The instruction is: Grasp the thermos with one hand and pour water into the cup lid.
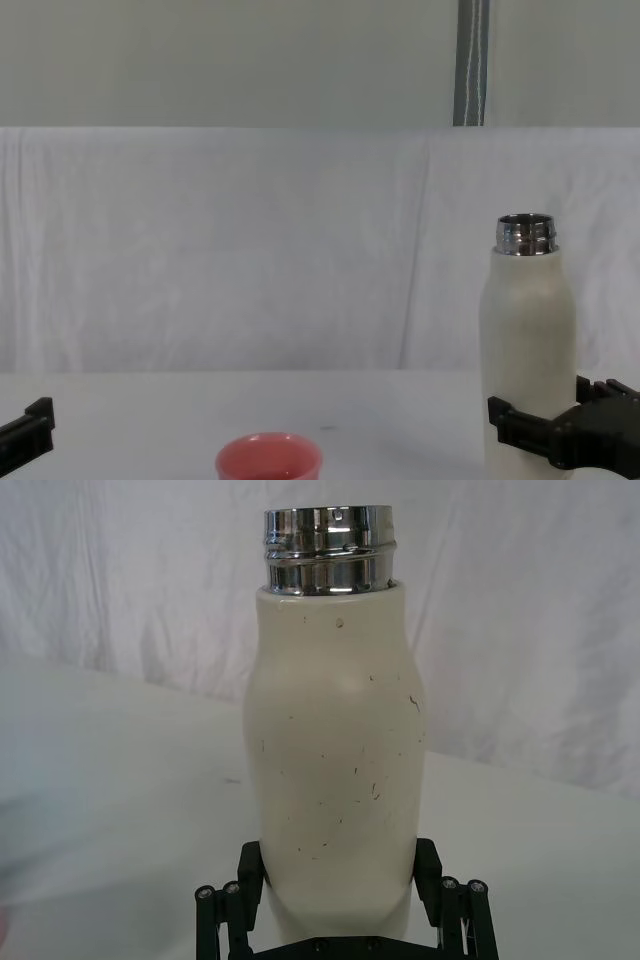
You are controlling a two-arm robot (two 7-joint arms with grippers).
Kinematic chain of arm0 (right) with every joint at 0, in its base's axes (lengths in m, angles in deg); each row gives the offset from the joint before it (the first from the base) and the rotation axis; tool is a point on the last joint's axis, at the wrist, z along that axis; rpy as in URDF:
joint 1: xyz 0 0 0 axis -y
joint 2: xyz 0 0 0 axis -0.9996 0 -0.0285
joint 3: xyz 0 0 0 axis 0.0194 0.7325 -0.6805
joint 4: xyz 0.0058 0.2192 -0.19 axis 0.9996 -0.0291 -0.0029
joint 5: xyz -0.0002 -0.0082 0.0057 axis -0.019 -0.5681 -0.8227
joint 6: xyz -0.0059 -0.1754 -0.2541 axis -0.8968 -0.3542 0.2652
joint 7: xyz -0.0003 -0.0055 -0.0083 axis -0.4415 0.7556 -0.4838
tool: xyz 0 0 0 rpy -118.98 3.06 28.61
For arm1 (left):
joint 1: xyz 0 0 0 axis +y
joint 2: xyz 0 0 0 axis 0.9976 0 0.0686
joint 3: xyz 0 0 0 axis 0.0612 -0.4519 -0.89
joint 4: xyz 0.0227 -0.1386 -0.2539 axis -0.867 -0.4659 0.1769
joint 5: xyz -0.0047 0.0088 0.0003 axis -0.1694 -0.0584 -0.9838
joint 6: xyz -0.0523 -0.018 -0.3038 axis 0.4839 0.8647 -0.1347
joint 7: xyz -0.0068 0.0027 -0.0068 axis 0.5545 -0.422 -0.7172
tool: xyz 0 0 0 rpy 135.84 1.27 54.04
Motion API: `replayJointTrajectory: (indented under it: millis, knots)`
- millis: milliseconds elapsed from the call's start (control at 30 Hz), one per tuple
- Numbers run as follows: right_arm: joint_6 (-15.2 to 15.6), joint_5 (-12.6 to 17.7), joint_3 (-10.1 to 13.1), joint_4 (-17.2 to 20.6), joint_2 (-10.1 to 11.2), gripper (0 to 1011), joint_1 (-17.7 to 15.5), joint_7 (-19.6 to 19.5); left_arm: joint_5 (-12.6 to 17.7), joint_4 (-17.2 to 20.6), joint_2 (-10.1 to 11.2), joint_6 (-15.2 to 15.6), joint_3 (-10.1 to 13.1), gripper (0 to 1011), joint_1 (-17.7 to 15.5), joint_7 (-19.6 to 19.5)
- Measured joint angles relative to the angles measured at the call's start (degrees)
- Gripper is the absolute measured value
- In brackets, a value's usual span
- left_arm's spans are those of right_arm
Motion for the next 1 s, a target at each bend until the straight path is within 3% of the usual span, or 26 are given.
replayJointTrajectory:
  millis: [633, 767, 1000]
  knots:
    - [0.35, 0.18, -0.36, -0.14, 0.34, 944, 0.28, -0.23, 0.0, 0.0, 0.0, 0.0, 0.0, 1001, 0.0, 0.0]
    - [0.27, 0.18, -0.31, -0.13, 0.32, 1001, 0.27, -0.25, 0.0, 0.0, 0.0, 0.0, 0.0, 1001, 0.0, 0.0]
    - [0.25, 0.18, -0.3, -0.12, 0.3, 1000, 0.24, -0.26, 0.0, 0.0, 0.0, 0.0, 0.0, 1001, 0.0, 0.0]
